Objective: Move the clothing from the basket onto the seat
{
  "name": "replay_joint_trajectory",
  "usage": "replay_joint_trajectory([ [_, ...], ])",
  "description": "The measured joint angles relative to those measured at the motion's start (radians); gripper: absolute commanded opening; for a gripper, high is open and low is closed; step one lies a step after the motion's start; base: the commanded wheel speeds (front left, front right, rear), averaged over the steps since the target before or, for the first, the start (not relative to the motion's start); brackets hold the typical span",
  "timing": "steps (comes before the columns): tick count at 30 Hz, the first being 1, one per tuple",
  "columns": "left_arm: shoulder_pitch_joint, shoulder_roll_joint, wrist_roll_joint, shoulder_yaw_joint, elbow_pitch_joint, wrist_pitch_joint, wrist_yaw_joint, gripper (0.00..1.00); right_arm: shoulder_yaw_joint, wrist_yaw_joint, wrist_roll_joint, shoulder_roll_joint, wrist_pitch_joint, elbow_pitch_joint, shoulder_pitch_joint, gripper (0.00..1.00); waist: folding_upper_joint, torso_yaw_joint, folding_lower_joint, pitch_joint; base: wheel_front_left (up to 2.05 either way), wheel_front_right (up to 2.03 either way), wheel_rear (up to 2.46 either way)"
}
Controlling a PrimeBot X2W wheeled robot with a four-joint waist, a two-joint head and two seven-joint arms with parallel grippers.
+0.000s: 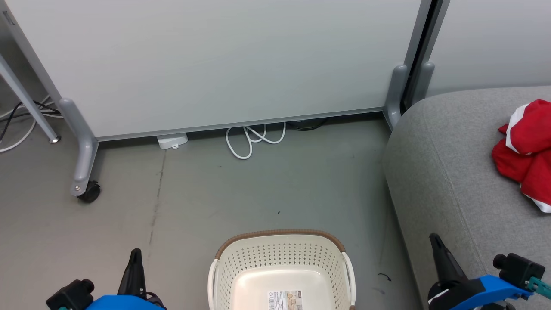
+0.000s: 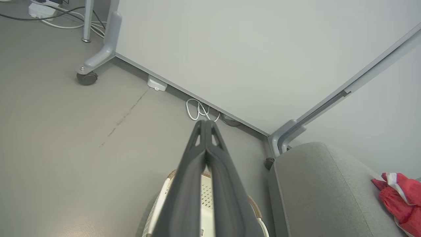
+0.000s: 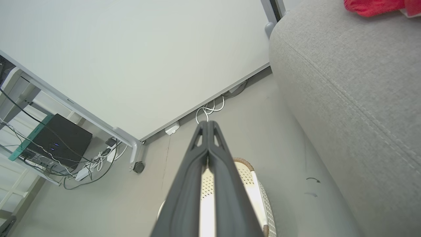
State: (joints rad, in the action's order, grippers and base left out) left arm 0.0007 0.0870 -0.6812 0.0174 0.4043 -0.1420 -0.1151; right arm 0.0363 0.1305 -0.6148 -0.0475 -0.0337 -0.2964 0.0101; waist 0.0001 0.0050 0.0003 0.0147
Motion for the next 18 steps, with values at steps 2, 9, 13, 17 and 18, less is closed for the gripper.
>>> replay_joint_trajectory([
  [2, -0.003, -0.001, -0.03, -0.003, -0.005, 0.008, 0.0, 0.0, 0.002, 0.0, -0.03, 0.0, 0.006, 0.002, 0.005, 0.0, 0.0, 0.0, 0.0, 0.0, 0.0, 0.0, 0.0],
  [9, -0.011, -0.004, -0.123, -0.015, -0.02, 0.033, 0.0, 0.0, 0.01, 0.0, -0.13, 0.0, 0.018, 0.007, 0.012, 0.0, 0.0, 0.0, 0.0, -0.001, 0.0, 0.0, 0.0],
  [13, -0.019, -0.006, -0.174, -0.023, -0.03, 0.047, -0.001, 0.0, 0.014, 0.0, -0.186, 0.0, 0.026, 0.01, 0.02, 0.0, 0.0, -0.001, 0.0, -0.001, 0.0, 0.0, 0.0],
  [17, -0.025, -0.008, -0.223, -0.032, -0.038, 0.062, -0.001, 0.0, 0.018, 0.0, -0.239, 0.0, 0.034, 0.013, 0.022, 0.0, 0.0, -0.001, 0.0, -0.002, 0.0, 0.0, 0.0],
  [18, -0.025, -0.009, -0.235, -0.033, -0.04, 0.063, -0.002, 0.0, 0.02, 0.0, -0.25, 0.0, 0.038, 0.013, 0.022, 0.0, 0.0, -0.001, -0.0001, -0.002, 0.0, 0.0, 0.0],
])
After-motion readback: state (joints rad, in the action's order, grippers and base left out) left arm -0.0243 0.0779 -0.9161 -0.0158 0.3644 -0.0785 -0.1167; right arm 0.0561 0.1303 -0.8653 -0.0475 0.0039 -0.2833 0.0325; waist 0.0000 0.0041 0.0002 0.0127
